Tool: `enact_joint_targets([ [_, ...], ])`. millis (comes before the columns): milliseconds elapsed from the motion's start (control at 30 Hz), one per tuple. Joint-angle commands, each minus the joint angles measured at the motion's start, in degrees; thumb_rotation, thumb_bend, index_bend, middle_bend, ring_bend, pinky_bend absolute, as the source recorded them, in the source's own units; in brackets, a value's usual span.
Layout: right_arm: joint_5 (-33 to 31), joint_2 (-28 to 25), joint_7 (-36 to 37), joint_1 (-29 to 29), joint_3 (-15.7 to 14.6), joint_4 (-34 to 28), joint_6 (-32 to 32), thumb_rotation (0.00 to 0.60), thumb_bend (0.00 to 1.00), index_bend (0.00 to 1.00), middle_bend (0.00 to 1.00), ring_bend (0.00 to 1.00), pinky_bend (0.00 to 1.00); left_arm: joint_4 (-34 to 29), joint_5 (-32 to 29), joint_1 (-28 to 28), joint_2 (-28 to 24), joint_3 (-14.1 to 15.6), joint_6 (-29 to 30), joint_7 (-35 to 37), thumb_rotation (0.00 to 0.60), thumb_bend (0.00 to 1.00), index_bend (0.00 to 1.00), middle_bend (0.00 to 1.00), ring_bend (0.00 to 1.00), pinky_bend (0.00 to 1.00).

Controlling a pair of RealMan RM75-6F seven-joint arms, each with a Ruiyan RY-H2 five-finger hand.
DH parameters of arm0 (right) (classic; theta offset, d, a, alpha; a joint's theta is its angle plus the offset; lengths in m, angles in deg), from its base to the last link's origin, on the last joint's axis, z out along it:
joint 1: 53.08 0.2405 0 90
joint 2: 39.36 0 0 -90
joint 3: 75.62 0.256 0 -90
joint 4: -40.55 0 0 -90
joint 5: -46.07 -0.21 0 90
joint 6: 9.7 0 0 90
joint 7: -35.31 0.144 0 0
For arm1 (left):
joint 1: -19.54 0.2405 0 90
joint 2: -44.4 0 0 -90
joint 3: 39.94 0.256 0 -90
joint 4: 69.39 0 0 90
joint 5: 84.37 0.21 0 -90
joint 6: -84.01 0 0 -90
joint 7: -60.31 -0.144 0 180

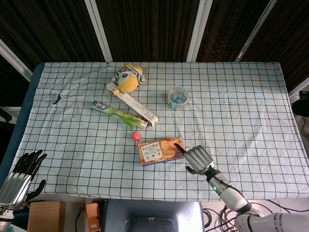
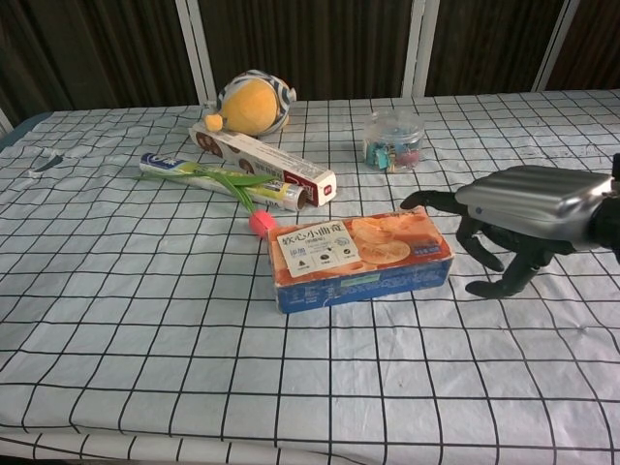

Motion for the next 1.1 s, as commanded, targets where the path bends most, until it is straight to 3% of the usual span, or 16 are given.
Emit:
enact_joint_targets([
  [33, -4.8, 0.7, -3.2, 1.7, -0.5, -1.1, -0.9, 0.6, 0.23, 0.0, 1.0, 1.0, 1.0, 0.0, -0.1, 0.0, 0.0, 0.0, -0.1, 0.0, 0.6, 0.42, 0.0, 0.0, 0.0, 0.0],
  [167, -7.3, 1.4, -2.9, 2.9, -0.5, -1.1, -1.4, 0.6, 0.23, 0.0, 1.0, 1.0, 1.0, 0.0, -0.1, 0.1, 0.0, 0.0, 0.1, 0.0, 0.6, 0.42, 0.0, 0.0, 0.0, 0.0],
  [533, -6.7, 1.4, -1.3, 3.9, -1.8, -0.5, -0.3, 0.6, 0.23, 0.0, 1.0, 1.0, 1.0, -0.1, -0.1, 0.4, 0.0, 0.0, 0.4, 0.0, 0.6, 0.42, 0.0, 0.0, 0.0, 0.0],
  [700, -2.8, 0.5, 1.2, 2.8, -2.6, -1.1, 1.9, 0.6, 0.23, 0.0, 1.0, 1.0, 1.0, -0.1, -0.2, 0.4, -0.1, 0.0, 0.4, -0.1, 0.6, 0.43, 0.0, 0.0, 0.0, 0.0],
  [767, 0.8, -1.2, 3.0, 1.3, -3.8, -2.1, 3.7, 0.6, 0.23, 0.0, 0.92, 0.97, 1.0, -0.1, -0.2, 0.5, -0.1, 0.0, 0.3, 0.0, 0.6, 0.43, 0.0, 0.0, 0.0, 0.0],
  [800, 1.9, -2.3, 3.5, 0.4, -4.5, -2.8, 4.7, 0.6, 0.23, 0.0, 0.77, 0.88, 0.99, -0.1, -0.2, 0.5, -0.1, 0.0, 0.3, 0.0, 0.6, 0.42, 0.0, 0.0, 0.0, 0.0],
  [833, 3.3, -3.4, 4.0, -0.6, -5.4, -3.8, 6.0, 0.6, 0.23, 0.0, 0.55, 0.72, 0.94, -0.1, -0.2, 0.5, -0.1, 0.0, 0.3, 0.0, 0.6, 0.43, 0.0, 0.0, 0.0, 0.0],
  [867, 5.8, -5.0, 4.5, -2.3, -6.7, -4.9, 8.5, 0.6, 0.23, 0.0, 0.41, 0.59, 0.89, -0.1, -0.3, 0.5, -0.1, 0.0, 0.3, -0.1, 0.6, 0.43, 0.0, 0.0, 0.0, 0.0],
  [900, 8.1, -6.1, 4.8, -3.9, -7.8, -5.7, 10.8, 0.6, 0.23, 0.0, 0.18, 0.36, 0.77, -0.1, -0.3, 0.5, -0.1, 0.0, 0.3, -0.1, 0.6, 0.42, 0.0, 0.0, 0.0, 0.0],
  [933, 10.9, -7.1, 5.5, -5.7, -9.1, -6.3, 13.6, 0.6, 0.23, 0.0, 0.08, 0.23, 0.68, -0.1, -0.2, 0.5, -0.1, 0.0, 0.3, -0.1, 0.6, 0.42, 0.0, 0.0, 0.0, 0.0],
  [1000, 17.7, -9.1, 7.6, -10.3, -12.3, -6.2, 20.1, 0.6, 0.23, 0.0, 0.0, 0.06, 0.5, -0.3, -0.2, 0.6, -0.1, 0.1, 0.4, -0.2, 0.6, 0.42, 0.0, 0.0, 0.0, 0.0],
  [1100, 27.3, -11.2, 12.9, -18.8, -17.0, -2.7, 32.5, 0.6, 0.23, 0.0, 0.0, 0.0, 0.17, -0.3, 0.0, 0.9, 0.0, 0.1, 1.1, -0.4, 0.6, 0.42, 0.0, 0.0, 0.0, 0.0],
])
